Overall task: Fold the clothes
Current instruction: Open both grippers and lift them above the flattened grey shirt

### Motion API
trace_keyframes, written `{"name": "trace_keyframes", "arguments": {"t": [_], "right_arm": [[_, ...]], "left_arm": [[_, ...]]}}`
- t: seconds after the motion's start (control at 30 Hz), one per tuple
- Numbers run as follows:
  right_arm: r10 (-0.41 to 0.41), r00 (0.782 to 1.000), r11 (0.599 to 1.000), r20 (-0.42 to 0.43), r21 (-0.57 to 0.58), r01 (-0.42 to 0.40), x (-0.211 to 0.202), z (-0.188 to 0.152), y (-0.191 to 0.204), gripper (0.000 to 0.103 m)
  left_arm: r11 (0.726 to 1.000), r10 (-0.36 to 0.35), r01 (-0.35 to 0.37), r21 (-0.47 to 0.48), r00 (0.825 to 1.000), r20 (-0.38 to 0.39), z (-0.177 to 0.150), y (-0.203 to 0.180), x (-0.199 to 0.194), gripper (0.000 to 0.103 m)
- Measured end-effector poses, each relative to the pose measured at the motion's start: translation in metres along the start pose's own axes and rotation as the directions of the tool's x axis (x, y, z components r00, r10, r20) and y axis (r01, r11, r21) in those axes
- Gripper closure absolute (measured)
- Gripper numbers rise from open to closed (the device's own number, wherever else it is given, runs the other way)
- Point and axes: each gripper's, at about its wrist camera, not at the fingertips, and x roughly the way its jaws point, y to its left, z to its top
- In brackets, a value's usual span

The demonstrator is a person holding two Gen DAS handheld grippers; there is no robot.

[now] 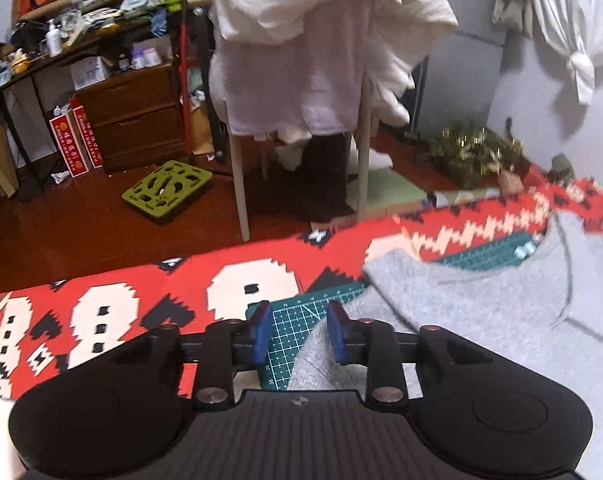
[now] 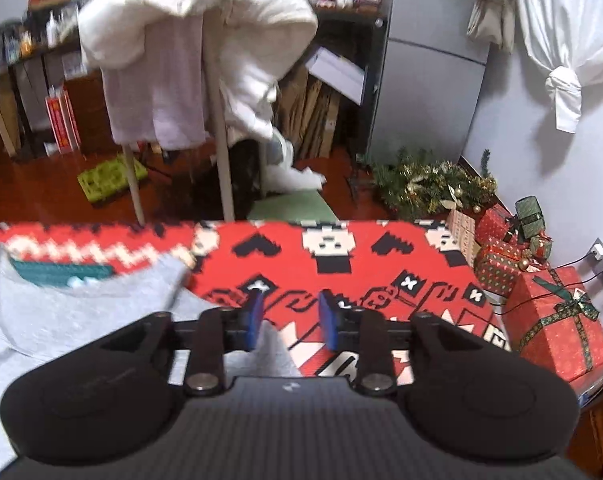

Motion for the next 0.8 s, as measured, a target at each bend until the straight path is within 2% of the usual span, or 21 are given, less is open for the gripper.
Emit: {"name": "trace_keyframes", "arguments": {"t": [0.03,0.1,0.27,0.3,0.5,0.57,0.67,0.8], "right_arm": [[0.018,1.0,1.0,0.012,0.018,-0.019,-0.013,0.0,-0.001,0.053],[0.055,0.997,0.998,0.047,0.041,-0.057,-0.04,-0.002,0.001,0.033],[0.124,0.987,0.99,0.102,0.049,-0.13,-0.107,-0.027,0.019,0.005],[0.135,0.985,0.989,0.111,0.043,-0.14,-0.12,-0.036,0.024,0.001],[0.142,0.98,0.99,0.136,-0.006,-0.143,-0.173,-0.092,0.067,0.0],[0.15,0.981,0.989,0.127,-0.009,-0.15,-0.182,-0.113,0.082,0.0],[0.163,0.982,0.986,0.099,0.011,-0.165,-0.187,-0.147,0.104,0.0],[0.14,0.989,0.99,0.044,-0.002,-0.14,-0.18,-0.184,0.129,0.0]], "left_arm": [[1.0,-0.006,0.006,-0.013,1.0,0.004,0.001,0.0,-0.008,0.071],[0.999,-0.027,0.027,-0.042,0.999,0.021,0.0,-0.002,-0.028,0.06],[0.993,-0.065,0.07,-0.099,0.996,0.053,-0.024,-0.022,-0.082,0.039],[0.991,-0.071,0.077,-0.111,0.996,0.051,-0.031,-0.028,-0.091,0.037],[0.984,-0.078,0.087,-0.156,0.995,0.064,-0.085,-0.066,-0.125,0.019],[0.983,-0.072,0.082,-0.163,0.995,0.065,-0.102,-0.08,-0.13,0.019],[0.991,-0.063,0.069,-0.114,0.996,0.062,-0.121,-0.103,-0.129,0.019],[0.997,-0.067,0.069,-0.037,0.996,0.059,-0.142,-0.121,-0.124,0.019]]}}
